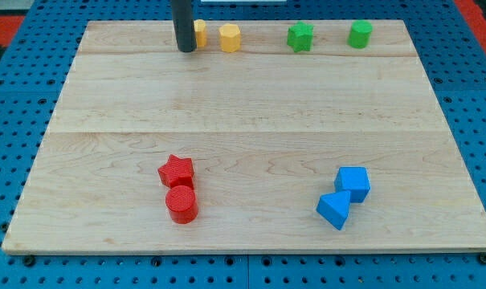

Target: Slide the yellow heart closer to the yellow hexagon

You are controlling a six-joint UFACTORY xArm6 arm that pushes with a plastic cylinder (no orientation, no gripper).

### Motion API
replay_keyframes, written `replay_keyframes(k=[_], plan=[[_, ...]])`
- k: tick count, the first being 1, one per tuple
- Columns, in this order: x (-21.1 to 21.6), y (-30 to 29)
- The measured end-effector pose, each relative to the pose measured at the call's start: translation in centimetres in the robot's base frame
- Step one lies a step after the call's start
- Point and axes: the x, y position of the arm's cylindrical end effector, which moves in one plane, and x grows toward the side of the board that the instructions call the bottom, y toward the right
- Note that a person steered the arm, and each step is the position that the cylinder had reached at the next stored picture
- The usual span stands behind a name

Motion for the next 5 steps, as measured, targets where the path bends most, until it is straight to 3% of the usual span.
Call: replay_keyframes(k=[1,2,3,4,5], plan=[[6.4,2.4],[5.0,7.9],[1.7,-0.4],[-5.8,-8.8],[-8.5,-11.5]])
